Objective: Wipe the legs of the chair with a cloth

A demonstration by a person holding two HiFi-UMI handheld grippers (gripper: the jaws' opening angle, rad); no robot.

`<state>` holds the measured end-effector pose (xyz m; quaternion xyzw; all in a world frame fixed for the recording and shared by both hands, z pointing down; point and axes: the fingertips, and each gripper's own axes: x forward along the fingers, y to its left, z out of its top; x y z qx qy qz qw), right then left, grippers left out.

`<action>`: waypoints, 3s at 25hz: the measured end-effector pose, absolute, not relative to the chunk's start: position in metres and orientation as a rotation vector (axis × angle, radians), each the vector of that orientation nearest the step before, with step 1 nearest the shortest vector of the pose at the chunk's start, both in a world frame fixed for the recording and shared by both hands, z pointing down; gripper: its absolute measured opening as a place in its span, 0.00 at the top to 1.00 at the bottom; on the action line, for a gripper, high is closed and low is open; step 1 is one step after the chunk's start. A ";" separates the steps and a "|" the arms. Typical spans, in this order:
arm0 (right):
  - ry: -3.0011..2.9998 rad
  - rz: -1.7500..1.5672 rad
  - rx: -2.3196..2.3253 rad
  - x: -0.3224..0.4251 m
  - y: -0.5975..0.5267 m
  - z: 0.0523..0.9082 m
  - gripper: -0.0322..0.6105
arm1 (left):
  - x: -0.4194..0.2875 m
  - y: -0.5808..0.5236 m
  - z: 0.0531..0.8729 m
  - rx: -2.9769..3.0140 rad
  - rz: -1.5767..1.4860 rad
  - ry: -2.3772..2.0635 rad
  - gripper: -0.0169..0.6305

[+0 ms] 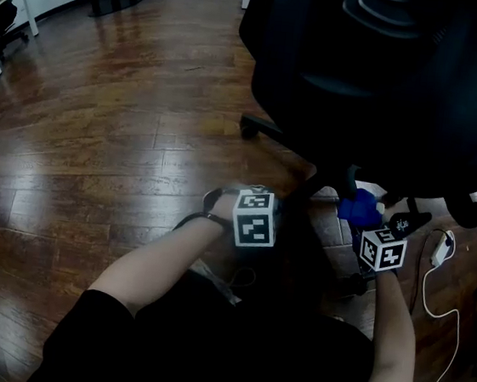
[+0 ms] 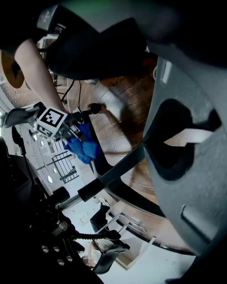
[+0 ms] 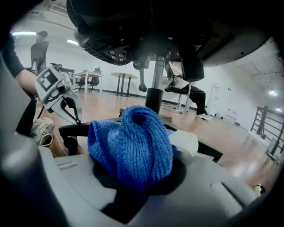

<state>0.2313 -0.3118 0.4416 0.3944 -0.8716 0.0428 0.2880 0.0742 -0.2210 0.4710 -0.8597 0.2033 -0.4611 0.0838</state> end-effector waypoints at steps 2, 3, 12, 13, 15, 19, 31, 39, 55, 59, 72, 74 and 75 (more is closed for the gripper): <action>-2.343 0.177 1.042 0.259 -0.285 0.451 0.82 | 0.074 -0.221 0.472 -2.562 -1.378 0.612 0.97; -2.349 0.204 1.032 0.274 -0.268 0.455 0.82 | 0.074 -0.221 0.472 -2.559 -1.381 0.614 0.97; -2.335 0.258 1.040 0.356 -0.176 0.489 0.82 | 0.072 -0.221 0.475 -2.528 -1.410 0.617 0.97; -2.327 0.261 1.035 0.353 -0.182 0.487 0.83 | 0.072 -0.221 0.474 -2.530 -1.411 0.615 0.97; -2.328 0.285 1.019 0.339 -0.204 0.481 0.82 | 0.072 -0.221 0.473 -2.538 -1.415 0.607 0.97; -2.346 0.244 0.982 0.285 -0.265 0.461 0.82 | 0.073 -0.222 0.473 -2.559 -1.408 0.589 0.97; -2.372 0.088 0.976 0.197 -0.342 0.426 0.82 | 0.073 -0.221 0.469 -2.615 -1.361 0.576 0.97; -2.388 0.244 0.957 0.282 -0.253 0.459 0.82 | 0.073 -0.222 0.471 -2.612 -1.374 0.631 0.97; -2.297 0.195 0.978 0.309 -0.237 0.470 0.82 | 0.071 -0.222 0.471 -2.626 -1.362 0.613 0.97; -2.328 0.122 1.044 0.257 -0.296 0.449 0.82 | 0.074 -0.223 0.469 -2.665 -1.334 0.598 0.97; -2.277 -0.101 0.996 0.214 -0.318 0.441 0.82 | 0.072 -0.223 0.467 -2.690 -1.294 0.644 0.97; -2.282 -0.062 0.983 0.232 -0.297 0.448 0.82 | 0.071 -0.221 0.468 -2.699 -1.283 0.653 0.97; -2.283 -0.036 0.975 0.242 -0.286 0.451 0.82 | 0.068 -0.220 0.469 -2.683 -1.291 0.644 0.97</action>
